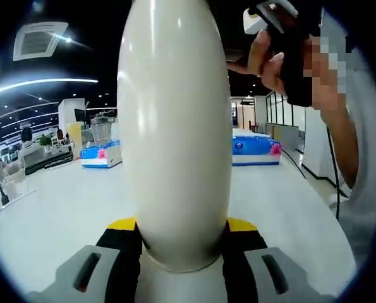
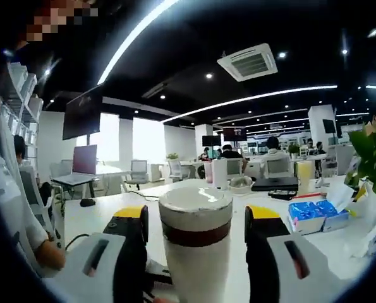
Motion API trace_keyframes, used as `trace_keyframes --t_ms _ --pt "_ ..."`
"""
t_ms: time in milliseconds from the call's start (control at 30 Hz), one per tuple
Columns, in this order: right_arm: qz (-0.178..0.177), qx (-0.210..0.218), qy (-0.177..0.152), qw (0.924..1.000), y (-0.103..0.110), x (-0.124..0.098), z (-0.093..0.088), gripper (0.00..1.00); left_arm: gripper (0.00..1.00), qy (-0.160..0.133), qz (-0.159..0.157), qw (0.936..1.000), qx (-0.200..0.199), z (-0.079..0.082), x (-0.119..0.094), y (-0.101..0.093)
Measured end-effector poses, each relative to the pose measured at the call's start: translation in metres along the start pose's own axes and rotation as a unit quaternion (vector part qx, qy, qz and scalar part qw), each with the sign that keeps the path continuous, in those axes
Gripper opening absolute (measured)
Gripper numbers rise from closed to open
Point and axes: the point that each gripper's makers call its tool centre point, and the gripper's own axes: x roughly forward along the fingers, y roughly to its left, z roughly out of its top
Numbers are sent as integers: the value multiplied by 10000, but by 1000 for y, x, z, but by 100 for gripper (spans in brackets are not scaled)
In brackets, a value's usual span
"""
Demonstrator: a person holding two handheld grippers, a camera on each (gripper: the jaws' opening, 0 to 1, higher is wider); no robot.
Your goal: Grasp the water cup twist off the cup lid place the cup lid on the table
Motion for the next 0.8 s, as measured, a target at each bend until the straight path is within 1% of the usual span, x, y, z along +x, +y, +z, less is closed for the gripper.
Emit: trace_keyframes --t_ms 133,167,200,267,433,533,700,800 --pt "-620 -355 4 9974 -3 -2 3 64 51 4 6 10000 4 0 0 0" --pt "-882 -477 21 9950 -6 -3 4 64 51 6 6 10000 3 0 0 0" --pt "-940 -517 30 9942 -7 -3 4 64 51 7 10 10000 5 1 0 0" --pt "-1196 -656 -18 9907 -8 -4 5 64 51 14 27 10000 10 1 0 0" --pt "-1427 -614 -179 9877 -3 -5 10 64 51 12 38 10000 8 1 1 0" --pt "-1500 -647 -179 9864 -2 -3 11 64 51 16 54 10000 10 1 1 -1" --pt "-1599 -601 -295 9849 -3 -4 15 58 51 17 72 10000 11 0 1 -1" --pt "-1693 -619 -343 9830 -7 -4 16 56 51 13 74 10000 13 0 0 -1"
